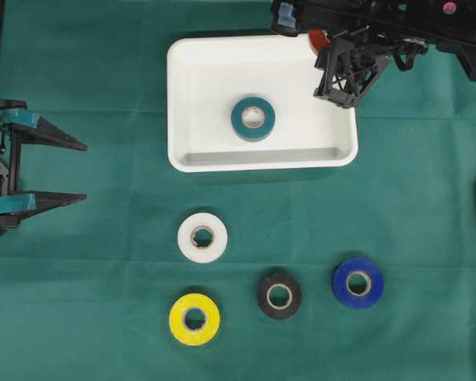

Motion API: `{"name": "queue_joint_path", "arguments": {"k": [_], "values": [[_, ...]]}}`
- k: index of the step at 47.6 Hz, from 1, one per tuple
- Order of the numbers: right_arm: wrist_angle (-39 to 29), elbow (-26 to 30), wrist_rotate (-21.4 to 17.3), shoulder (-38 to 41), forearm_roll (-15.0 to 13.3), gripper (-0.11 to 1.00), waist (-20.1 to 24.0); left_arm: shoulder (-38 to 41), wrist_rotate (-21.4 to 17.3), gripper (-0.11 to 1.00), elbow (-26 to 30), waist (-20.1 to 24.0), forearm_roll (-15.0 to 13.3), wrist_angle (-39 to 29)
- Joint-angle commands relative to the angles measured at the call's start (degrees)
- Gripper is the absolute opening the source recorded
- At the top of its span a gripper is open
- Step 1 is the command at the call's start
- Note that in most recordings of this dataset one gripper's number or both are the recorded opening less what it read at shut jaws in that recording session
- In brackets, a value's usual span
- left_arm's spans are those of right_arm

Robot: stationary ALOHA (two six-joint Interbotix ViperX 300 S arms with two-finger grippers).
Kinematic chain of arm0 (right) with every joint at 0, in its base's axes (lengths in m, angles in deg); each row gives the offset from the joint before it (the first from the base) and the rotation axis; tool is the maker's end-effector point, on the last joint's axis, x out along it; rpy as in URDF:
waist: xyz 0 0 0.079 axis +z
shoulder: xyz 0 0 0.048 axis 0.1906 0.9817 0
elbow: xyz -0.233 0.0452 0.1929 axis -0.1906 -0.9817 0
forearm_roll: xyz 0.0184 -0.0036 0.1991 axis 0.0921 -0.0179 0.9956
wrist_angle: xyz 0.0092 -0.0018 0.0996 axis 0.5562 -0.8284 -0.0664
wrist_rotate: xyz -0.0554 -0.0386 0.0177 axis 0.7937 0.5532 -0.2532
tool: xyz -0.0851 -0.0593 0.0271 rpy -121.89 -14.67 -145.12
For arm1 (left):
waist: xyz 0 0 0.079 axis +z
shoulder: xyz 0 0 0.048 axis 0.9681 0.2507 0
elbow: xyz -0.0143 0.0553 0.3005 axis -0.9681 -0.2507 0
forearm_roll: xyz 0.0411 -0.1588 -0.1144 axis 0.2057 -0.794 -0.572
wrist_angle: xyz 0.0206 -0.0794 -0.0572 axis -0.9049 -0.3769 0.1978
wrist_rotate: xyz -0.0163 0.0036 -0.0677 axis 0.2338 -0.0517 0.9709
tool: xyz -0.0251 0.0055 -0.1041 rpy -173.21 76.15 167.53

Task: Pick up the tape from a random location and place it into the white case.
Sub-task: 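Lower the red roll into the tray and open the right gripper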

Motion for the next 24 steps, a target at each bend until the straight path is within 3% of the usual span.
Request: {"name": "queue_joint_path", "arguments": {"k": [1,24], "values": [[0.4,0.5,-0.1,-1.1,-0.1,0.31,0.0,0.4,0.1,0.9,0.6,0.2,-0.2,0.5],[1.9,-0.6,-0.6,-1.1,0.0,0.31,-0.1,0.5,0.1,0.9,0.6,0.2,-0.2,0.5]]}}
